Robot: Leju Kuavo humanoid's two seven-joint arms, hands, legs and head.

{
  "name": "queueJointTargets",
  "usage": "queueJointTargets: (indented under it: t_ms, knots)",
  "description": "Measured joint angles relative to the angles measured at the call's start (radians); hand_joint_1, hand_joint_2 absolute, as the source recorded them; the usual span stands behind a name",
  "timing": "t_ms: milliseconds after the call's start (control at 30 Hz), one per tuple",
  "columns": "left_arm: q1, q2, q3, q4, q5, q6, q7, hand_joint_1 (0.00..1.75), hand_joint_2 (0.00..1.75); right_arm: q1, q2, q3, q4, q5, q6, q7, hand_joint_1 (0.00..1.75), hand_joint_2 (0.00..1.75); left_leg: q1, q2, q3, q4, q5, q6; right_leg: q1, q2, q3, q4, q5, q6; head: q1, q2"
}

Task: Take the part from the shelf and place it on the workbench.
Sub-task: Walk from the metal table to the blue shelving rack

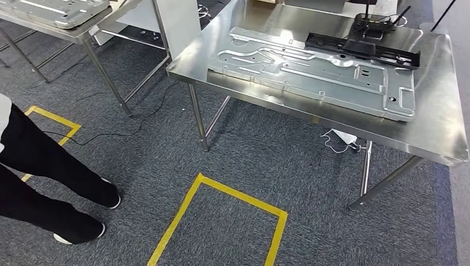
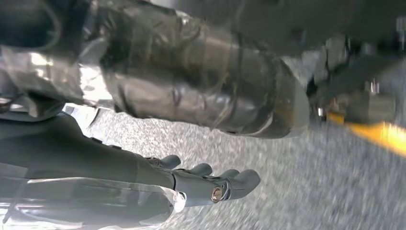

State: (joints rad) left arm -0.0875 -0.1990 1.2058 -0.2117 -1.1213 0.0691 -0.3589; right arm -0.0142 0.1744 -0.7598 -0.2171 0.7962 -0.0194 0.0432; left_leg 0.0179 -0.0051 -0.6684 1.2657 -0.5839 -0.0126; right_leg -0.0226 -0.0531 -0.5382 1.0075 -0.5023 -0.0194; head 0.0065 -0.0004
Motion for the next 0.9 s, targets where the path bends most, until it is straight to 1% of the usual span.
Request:
queueJointTargets:
  t_ms: [33, 67, 100, 133, 167, 200, 233, 267, 300, 333, 367, 400, 433, 467, 500, 533, 567, 600, 633, 667, 700, 733, 767, 800, 833, 867, 900]
  knots:
    - [0.001, 0.000, 0.000, 0.000, 0.000, 0.000, 0.001, 0.00, 0.00, -0.001, 0.001, 0.001, 0.001, 0.005, 0.007, 0.006, 0.00, 0.00, 0.002, 0.009, 0.037, -0.066, 0.035, 0.000, -0.001, -0.011, 0.001, 0.000, 0.000, 0.002, 0.000, 0.000]
    - [0.000, 0.000, 0.000, 0.000, 0.000, 0.001, 0.001, 0.00, 0.00, -0.003, 0.002, 0.003, 0.002, 0.009, 0.012, 0.013, 0.00, 0.00, 0.002, 0.028, 0.079, -0.144, 0.063, 0.000, -0.001, -0.020, 0.003, 0.000, -0.001, 0.005, 0.000, 0.000]
    - [-0.001, 0.000, 0.000, 0.000, 0.000, 0.002, 0.001, 0.00, 0.00, -0.003, 0.003, 0.004, 0.003, 0.014, 0.016, 0.020, 0.00, 0.00, -0.001, 0.046, 0.113, -0.208, 0.083, 0.004, 0.000, -0.029, 0.004, 0.001, -0.001, 0.011, 0.000, 0.000]
    - [-0.003, 0.000, 0.000, 0.000, -0.001, 0.003, 0.001, 0.00, 0.00, -0.004, 0.003, 0.005, 0.003, 0.017, 0.017, 0.025, 0.00, 0.00, -0.005, 0.058, 0.132, -0.248, 0.091, 0.008, 0.001, -0.036, 0.006, 0.002, -0.002, 0.018, 0.000, 0.000]
    - [-0.003, 0.000, 0.000, 0.000, -0.001, 0.004, 0.000, 0.00, 0.00, -0.005, 0.003, 0.006, 0.004, 0.021, 0.018, 0.029, 0.00, 0.00, -0.009, 0.063, 0.137, -0.264, 0.090, 0.013, 0.003, -0.043, 0.007, 0.001, -0.001, 0.025, 0.001, 0.000]
    - [-0.002, 0.000, 0.000, 0.000, -0.001, 0.005, 0.000, 0.00, 0.00, -0.007, 0.003, 0.007, 0.004, 0.024, 0.018, 0.032, 0.00, 0.00, -0.013, 0.055, 0.134, -0.265, 0.092, 0.019, 0.003, -0.050, 0.008, 0.000, 0.000, 0.032, 0.001, 0.000]
    - [0.000, 0.000, 0.000, 0.000, -0.001, 0.005, -0.001, 0.00, 0.00, -0.008, 0.003, 0.008, 0.004, 0.027, 0.018, 0.035, 0.00, 0.00, -0.011, 0.046, 0.134, -0.268, 0.096, 0.027, 0.001, -0.051, 0.010, -0.001, -0.001, 0.039, 0.001, 0.000]
    - [0.001, 0.000, 0.000, 0.000, -0.001, 0.006, -0.001, 0.00, 0.00, -0.009, 0.004, 0.009, 0.004, 0.031, 0.018, 0.038, 0.00, 0.00, -0.010, 0.038, 0.135, -0.273, 0.101, 0.034, 0.000, -0.038, 0.010, 0.005, -0.008, 0.045, 0.001, 0.000]
    - [0.002, 0.000, 0.000, 0.000, -0.001, 0.007, -0.002, 0.00, 0.00, -0.009, 0.004, 0.010, 0.004, 0.034, 0.018, 0.039, 0.00, 0.00, -0.009, 0.031, 0.136, -0.278, 0.107, 0.043, -0.002, -0.017, 0.003, 0.025, -0.026, 0.049, 0.001, 0.000]
    - [0.001, 0.000, 0.001, 0.000, -0.001, 0.008, -0.003, 0.00, 0.00, -0.008, 0.004, 0.010, 0.004, 0.037, 0.018, 0.041, 0.00, 0.00, -0.007, 0.023, 0.136, -0.282, 0.113, 0.051, -0.003, 0.010, -0.014, 0.065, -0.056, 0.051, 0.001, 0.000]
    - [-0.001, 0.000, 0.001, 0.000, -0.001, 0.009, -0.003, 0.00, 0.00, -0.006, 0.004, 0.011, 0.004, 0.041, 0.018, 0.041, 0.00, 0.00, -0.009, 0.015, 0.132, -0.282, 0.116, 0.056, -0.002, 0.033, -0.040, 0.123, -0.092, 0.050, 0.001, 0.000]
    - [-0.002, 0.000, 0.001, 0.000, -0.001, 0.010, -0.004, 0.00, 0.00, -0.005, 0.004, 0.011, 0.004, 0.044, 0.018, 0.041, 0.00, 0.00, -0.011, 0.006, 0.128, -0.281, 0.118, 0.060, -0.001, 0.044, -0.071, 0.191, -0.126, 0.049, 0.001, 0.000]
    - [-0.002, 0.000, 0.001, 0.000, -0.001, 0.011, -0.004, 0.00, 0.00, -0.004, 0.004, 0.012, 0.004, 0.046, 0.017, 0.041, 0.00, 0.00, -0.013, -0.005, 0.124, -0.279, 0.120, 0.062, 0.001, 0.049, -0.097, 0.247, -0.146, 0.048, 0.001, 0.000]
    - [-0.002, 0.000, 0.001, 0.000, -0.002, 0.012, -0.004, 0.00, 0.00, -0.003, 0.004, 0.013, 0.004, 0.048, 0.016, 0.041, 0.00, 0.00, -0.015, -0.017, 0.122, -0.277, 0.120, 0.063, 0.001, 0.051, -0.109, 0.274, -0.147, 0.047, 0.001, 0.000]
    - [0.000, 0.000, 0.001, 0.000, -0.002, 0.013, -0.004, 0.00, 0.00, -0.003, 0.004, 0.015, 0.004, 0.050, 0.015, 0.041, 0.00, 0.00, -0.017, -0.030, 0.120, -0.274, 0.121, 0.063, 0.001, 0.053, -0.103, 0.263, -0.128, 0.045, 0.001, 0.000]
    - [0.001, -0.001, 0.001, 0.000, -0.002, 0.013, -0.004, 0.00, 0.00, -0.003, 0.004, 0.017, 0.004, 0.052, 0.015, 0.040, 0.00, 0.00, -0.017, -0.043, 0.120, -0.271, 0.120, 0.063, 0.001, 0.058, -0.079, 0.216, -0.094, 0.042, 0.001, 0.000]
    - [0.001, -0.001, 0.001, 0.000, -0.002, 0.014, -0.004, 0.00, 0.00, -0.002, 0.004, 0.019, 0.005, 0.055, 0.015, 0.039, 0.00, 0.00, -0.017, -0.056, 0.118, -0.266, 0.120, 0.061, 0.001, 0.075, -0.047, 0.149, -0.059, 0.038, 0.001, 0.000]
    - [0.000, -0.002, 0.001, 0.000, -0.002, 0.015, -0.004, 0.00, 0.00, 0.000, 0.003, 0.020, 0.005, 0.058, 0.015, 0.038, 0.00, 0.00, -0.019, -0.067, 0.115, -0.259, 0.118, 0.058, 0.000, 0.094, -0.018, 0.085, -0.034, 0.034, 0.001, 0.000]
    - [-0.001, -0.003, 0.001, 0.000, -0.002, 0.015, -0.004, 0.00, 0.00, 0.000, 0.003, 0.021, 0.005, 0.060, 0.015, 0.037, 0.00, 0.00, -0.020, -0.078, 0.110, -0.254, 0.117, 0.053, 0.001, 0.110, 0.001, 0.042, -0.021, 0.030, 0.001, 0.000]
    - [-0.002, -0.003, 0.001, 0.000, -0.002, 0.016, -0.005, 0.00, 0.00, 0.000, 0.003, 0.022, 0.005, 0.061, 0.015, 0.036, 0.00, 0.00, -0.019, -0.088, 0.105, -0.250, 0.117, 0.047, 0.002, 0.119, 0.009, 0.021, -0.019, 0.027, 0.001, 0.000]
    - [-0.002, -0.004, 0.001, 0.000, -0.002, 0.016, -0.005, 0.00, 0.00, -0.002, 0.003, 0.022, 0.006, 0.062, 0.015, 0.035, 0.00, 0.00, -0.019, -0.097, 0.101, -0.249, 0.118, 0.039, 0.004, 0.115, 0.010, 0.017, -0.020, 0.024, 0.001, 0.000]
    - [0.000, -0.003, 0.002, 0.000, -0.002, 0.017, -0.005, 0.00, 0.00, -0.004, 0.003, 0.024, 0.006, 0.062, 0.016, 0.034, 0.00, 0.00, -0.018, -0.105, 0.098, -0.251, 0.120, 0.033, 0.003, 0.105, 0.010, 0.015, -0.017, 0.019, 0.001, 0.000]
    - [0.002, -0.003, 0.002, 0.000, -0.002, 0.017, -0.005, 0.00, 0.00, -0.005, 0.004, 0.025, 0.006, 0.063, 0.017, 0.033, 0.00, 0.00, -0.017, -0.100, 0.095, -0.247, 0.118, 0.027, 0.002, 0.094, 0.012, 0.011, -0.014, 0.013, 0.001, 0.000]
    - [0.003, -0.002, 0.003, 0.000, -0.002, 0.018, -0.005, 0.00, 0.00, -0.005, 0.004, 0.025, 0.006, 0.064, 0.018, 0.032, 0.00, 0.00, -0.017, -0.083, 0.086, -0.229, 0.105, 0.022, 0.000, 0.082, 0.014, 0.006, -0.010, 0.006, 0.000, 0.000]
    - [0.003, -0.002, 0.003, 0.000, -0.003, 0.018, -0.004, 0.00, 0.00, -0.005, 0.004, 0.026, 0.006, 0.065, 0.021, 0.031, 0.00, 0.00, -0.016, -0.060, 0.069, -0.193, 0.081, 0.016, -0.002, 0.068, 0.015, 0.001, -0.007, 0.001, -0.001, 0.000]
    - [0.001, -0.002, 0.003, 0.000, -0.003, 0.018, -0.004, 0.00, 0.00, -0.003, 0.004, 0.026, 0.006, 0.066, 0.023, 0.031, 0.00, 0.00, -0.014, -0.035, 0.044, -0.138, 0.048, 0.011, -0.001, 0.054, 0.014, 0.000, -0.006, -0.003, -0.002, 0.000]
    - [0.000, -0.002, 0.003, 0.000, -0.003, 0.018, -0.004, 0.00, 0.00, -0.001, 0.004, 0.026, 0.006, 0.068, 0.026, 0.030, 0.00, 0.00, -0.011, -0.019, 0.013, -0.072, 0.013, 0.005, 0.001, 0.040, 0.013, 0.000, -0.007, -0.005, -0.003, 0.000]
